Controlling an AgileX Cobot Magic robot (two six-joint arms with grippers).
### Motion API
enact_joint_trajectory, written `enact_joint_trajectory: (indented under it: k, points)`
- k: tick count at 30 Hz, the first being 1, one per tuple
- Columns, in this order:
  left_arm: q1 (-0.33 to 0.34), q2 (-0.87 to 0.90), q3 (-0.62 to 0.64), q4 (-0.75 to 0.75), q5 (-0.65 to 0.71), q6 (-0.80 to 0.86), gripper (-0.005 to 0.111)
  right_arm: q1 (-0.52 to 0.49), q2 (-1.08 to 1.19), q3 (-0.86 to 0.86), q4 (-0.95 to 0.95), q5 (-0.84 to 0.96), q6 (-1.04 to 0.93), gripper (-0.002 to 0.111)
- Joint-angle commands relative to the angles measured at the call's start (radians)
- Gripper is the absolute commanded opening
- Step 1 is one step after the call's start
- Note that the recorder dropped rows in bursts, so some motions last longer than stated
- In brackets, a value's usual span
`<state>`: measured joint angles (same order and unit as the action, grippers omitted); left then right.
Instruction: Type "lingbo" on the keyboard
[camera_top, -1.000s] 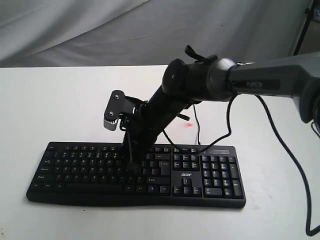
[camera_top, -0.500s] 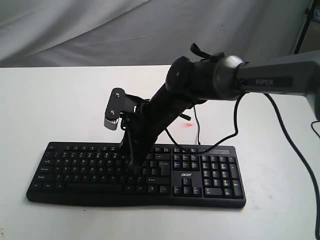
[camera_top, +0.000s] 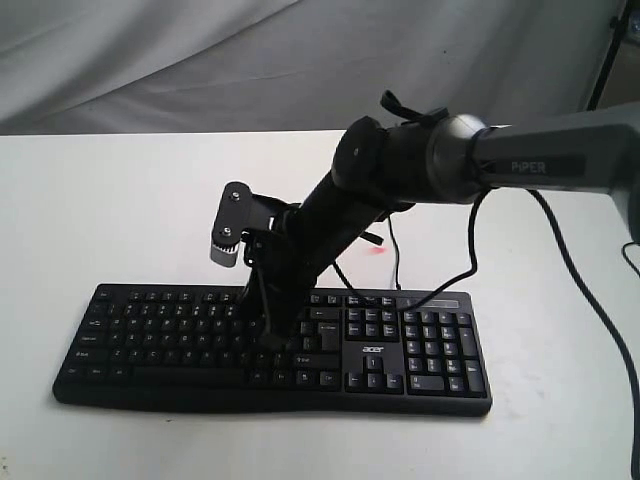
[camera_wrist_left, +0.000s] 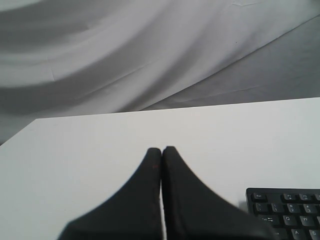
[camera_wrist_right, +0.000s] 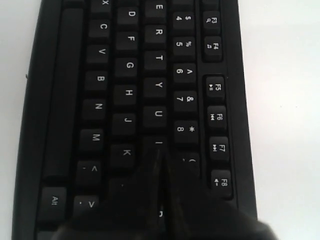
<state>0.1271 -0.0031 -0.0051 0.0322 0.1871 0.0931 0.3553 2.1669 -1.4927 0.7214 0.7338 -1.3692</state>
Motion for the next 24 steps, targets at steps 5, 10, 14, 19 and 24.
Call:
enact_joint_trajectory:
  k: [5, 10, 14, 19, 24]
  points:
    - [-0.004, 0.003, 0.005, -0.001, -0.004, -0.003, 0.001, -0.005, 0.001, 0.008, -0.004, 0.015, -0.033, 0.0]
    - [-0.004, 0.003, 0.005, -0.001, -0.004, -0.003, 0.001, -0.005, 0.026, 0.008, 0.019, 0.001, -0.072, 0.0]
    - [-0.004, 0.003, 0.005, -0.001, -0.004, -0.003, 0.001, -0.005, 0.025, 0.008, 0.049, 0.007, -0.103, 0.0]
    - [-0.004, 0.003, 0.005, -0.001, -0.004, -0.003, 0.001, -0.005, 0.025, 0.008, 0.045, 0.03, -0.114, 0.0]
    - [-0.004, 0.003, 0.005, -0.001, -0.004, -0.003, 0.001, -0.005, 0.025, 0.008, 0.043, 0.034, -0.117, 0.0]
